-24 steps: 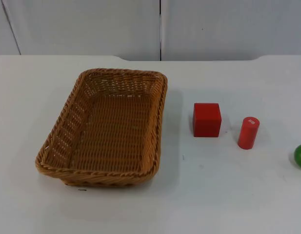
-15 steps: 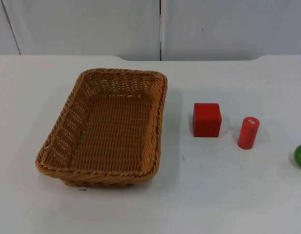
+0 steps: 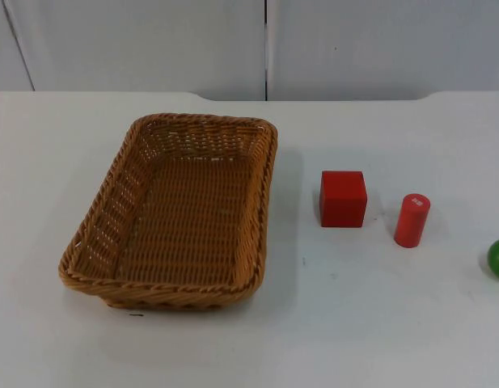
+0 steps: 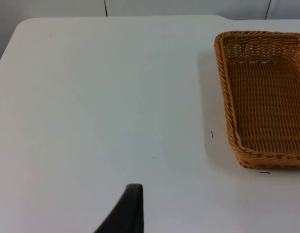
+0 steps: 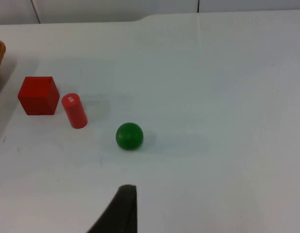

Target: Pick up the basket with the left hand and place the object to the left of the red cylinder into the basket with the right hand.

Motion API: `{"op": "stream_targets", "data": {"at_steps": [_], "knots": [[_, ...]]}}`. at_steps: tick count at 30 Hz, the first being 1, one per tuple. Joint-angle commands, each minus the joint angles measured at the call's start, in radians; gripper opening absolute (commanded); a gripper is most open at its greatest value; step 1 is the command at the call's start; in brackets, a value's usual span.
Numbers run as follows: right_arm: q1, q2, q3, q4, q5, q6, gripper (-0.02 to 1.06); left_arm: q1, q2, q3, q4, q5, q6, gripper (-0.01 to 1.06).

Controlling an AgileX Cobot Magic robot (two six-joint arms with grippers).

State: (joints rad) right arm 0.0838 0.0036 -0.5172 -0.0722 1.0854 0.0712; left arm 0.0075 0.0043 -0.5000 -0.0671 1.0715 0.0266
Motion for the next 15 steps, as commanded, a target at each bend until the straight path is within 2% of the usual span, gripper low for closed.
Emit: {"op": "stream_targets", "data": {"at_steps": [1,15], "knots": [[0.005,-0.004,0.001,-0.004,-0.006,-0.004,1.04,0.004,-0.004,0.006,0.004,0.003,-0.003,1.05],[0.005,-0.004,0.001,-0.004,-0.006,-0.004,1.04,0.004,-0.004,0.006,0.007,0.003,-0.007,1.05]]}}
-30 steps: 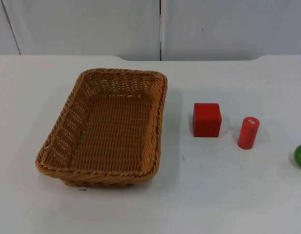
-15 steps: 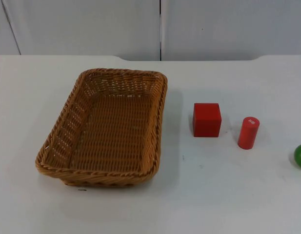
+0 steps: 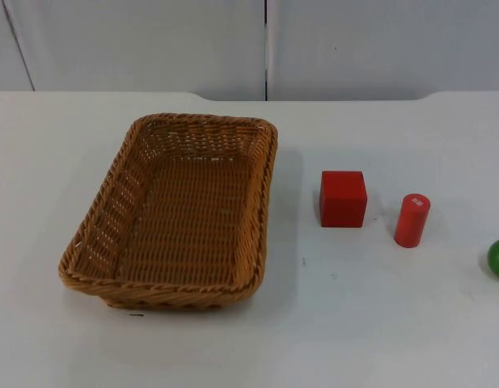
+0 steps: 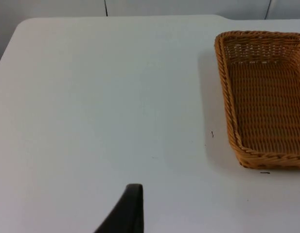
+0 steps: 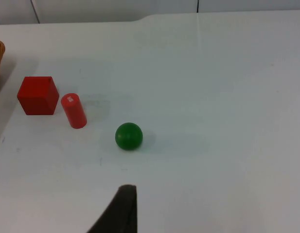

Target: Pick up the basket with the left hand and place the object to the left of the red cylinder into the basket with the right hand.

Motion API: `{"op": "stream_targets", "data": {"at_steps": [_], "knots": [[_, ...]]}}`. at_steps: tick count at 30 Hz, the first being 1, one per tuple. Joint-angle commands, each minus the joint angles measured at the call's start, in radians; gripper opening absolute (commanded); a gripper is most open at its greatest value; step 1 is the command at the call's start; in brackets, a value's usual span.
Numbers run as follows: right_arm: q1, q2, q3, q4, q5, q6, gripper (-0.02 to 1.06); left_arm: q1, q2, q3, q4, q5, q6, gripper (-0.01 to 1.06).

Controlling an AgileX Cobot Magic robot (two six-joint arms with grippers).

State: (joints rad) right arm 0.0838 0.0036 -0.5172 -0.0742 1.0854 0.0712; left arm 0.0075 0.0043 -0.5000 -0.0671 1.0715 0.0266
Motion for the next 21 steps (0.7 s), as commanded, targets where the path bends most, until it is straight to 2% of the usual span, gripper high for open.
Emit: {"op": "stream_targets", "data": {"at_steps": [1,21], "knots": [[0.005,-0.004,0.001,-0.002,-0.006,-0.004,1.04,0.004,-0.004,0.006,0.007,0.003,-0.007,1.05],[0.005,-0.004,0.001,0.001,-0.006,-0.012,1.04,0.004,-0.004,0.006,0.007,0.003,-0.006,1.05]]}}
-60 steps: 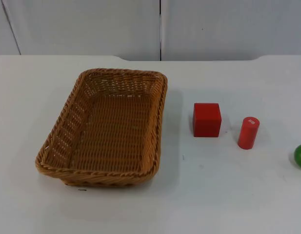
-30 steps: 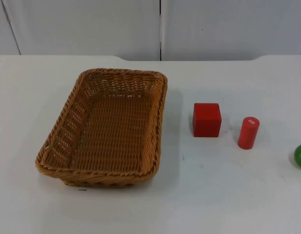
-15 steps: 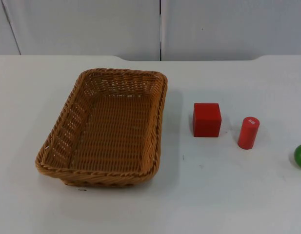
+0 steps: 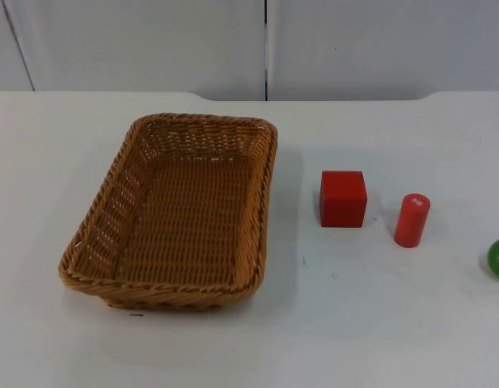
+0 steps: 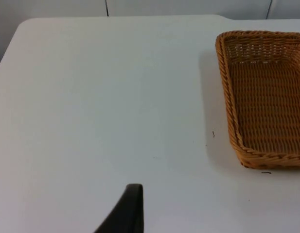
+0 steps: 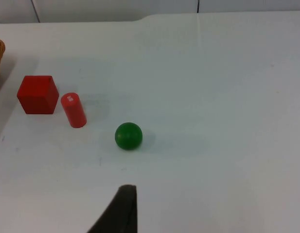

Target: Pick up the basket with the left hand and place the object to the left of the red cylinder into the basket with the right hand.

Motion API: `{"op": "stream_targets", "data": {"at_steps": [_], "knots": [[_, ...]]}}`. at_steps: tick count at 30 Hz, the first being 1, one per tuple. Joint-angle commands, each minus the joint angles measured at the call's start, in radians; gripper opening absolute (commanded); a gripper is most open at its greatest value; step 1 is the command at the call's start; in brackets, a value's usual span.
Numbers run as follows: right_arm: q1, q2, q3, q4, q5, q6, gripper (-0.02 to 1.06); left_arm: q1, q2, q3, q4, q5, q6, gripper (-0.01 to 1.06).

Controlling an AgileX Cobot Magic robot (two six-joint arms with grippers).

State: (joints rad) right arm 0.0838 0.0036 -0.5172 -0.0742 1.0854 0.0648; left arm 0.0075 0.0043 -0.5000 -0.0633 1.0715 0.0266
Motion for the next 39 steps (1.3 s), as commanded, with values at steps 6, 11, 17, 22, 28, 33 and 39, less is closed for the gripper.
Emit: {"op": "stream_targets", "data": {"at_steps": [6,11,17,22,28,33,39], "knots": [[0.005,-0.004,0.001,0.001,-0.006,-0.006,1.04,0.004,-0.004,0.006,0.003,0.001,-0.006,1.05],[0.005,-0.004,0.001,0.001,-0.006,-0.006,1.04,0.004,-0.004,0.004,-0.006,-0.004,-0.006,1.05],[0.005,-0.004,0.001,0.001,-0.006,-0.006,1.04,0.004,0.038,-0.03,-0.015,-0.01,-0.006,1.05],[0.005,-0.004,0.001,0.001,-0.006,-0.006,1.04,0.004,0.102,-0.063,-0.015,-0.014,-0.006,1.05],[0.005,-0.004,0.001,0.001,-0.006,-0.006,1.04,0.004,0.175,-0.112,-0.015,-0.017,-0.006,1.05],[0.005,-0.004,0.001,0.001,-0.006,-0.006,1.04,0.004,0.231,-0.14,-0.015,-0.022,-0.006,1.05],[0.005,-0.004,0.001,0.001,-0.006,-0.006,1.04,0.004,0.304,-0.172,-0.05,-0.025,-0.006,1.05]]}}
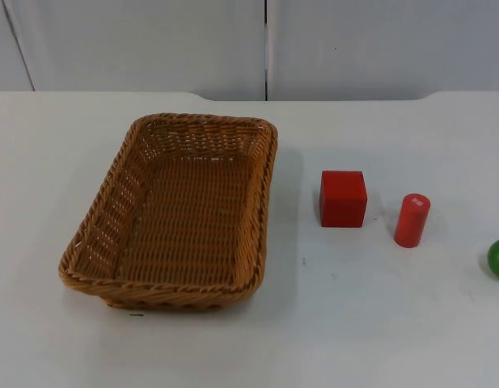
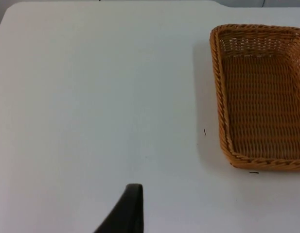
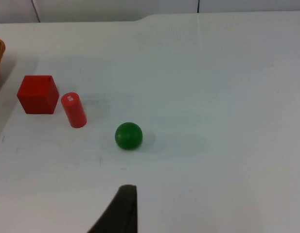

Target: Pick up the basket with the left hand and place the object to the left of the red cylinder into the basket with the right hand.

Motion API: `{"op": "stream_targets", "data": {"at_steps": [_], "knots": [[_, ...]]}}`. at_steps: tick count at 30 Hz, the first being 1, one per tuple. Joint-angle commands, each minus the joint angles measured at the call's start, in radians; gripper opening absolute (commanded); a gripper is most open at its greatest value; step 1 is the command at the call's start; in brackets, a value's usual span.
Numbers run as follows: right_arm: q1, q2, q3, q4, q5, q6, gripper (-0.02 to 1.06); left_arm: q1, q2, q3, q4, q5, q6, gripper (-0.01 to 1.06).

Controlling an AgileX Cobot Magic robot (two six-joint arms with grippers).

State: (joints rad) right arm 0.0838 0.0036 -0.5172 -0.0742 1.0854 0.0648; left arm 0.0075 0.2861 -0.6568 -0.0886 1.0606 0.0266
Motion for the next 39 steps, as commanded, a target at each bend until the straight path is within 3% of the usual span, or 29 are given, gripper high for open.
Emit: {"op": "stream_targets", "data": {"at_steps": [1,17,29,39], "knots": [[0.005,-0.004,0.001,0.001,-0.006,-0.006,1.04,0.004,0.022,-0.016,-0.024,-0.014,-0.006,1.05],[0.005,-0.004,0.001,0.001,-0.006,-0.006,1.04,0.004,0.235,-0.209,-0.104,-0.052,0.057,1.05],[0.005,-0.004,0.001,0.001,-0.006,-0.006,1.04,0.004,0.378,-0.22,-0.143,-0.104,0.106,1.05],[0.005,-0.004,0.001,0.001,-0.006,-0.006,1.04,0.004,0.599,-0.22,-0.363,-0.197,0.3,1.05]]}}
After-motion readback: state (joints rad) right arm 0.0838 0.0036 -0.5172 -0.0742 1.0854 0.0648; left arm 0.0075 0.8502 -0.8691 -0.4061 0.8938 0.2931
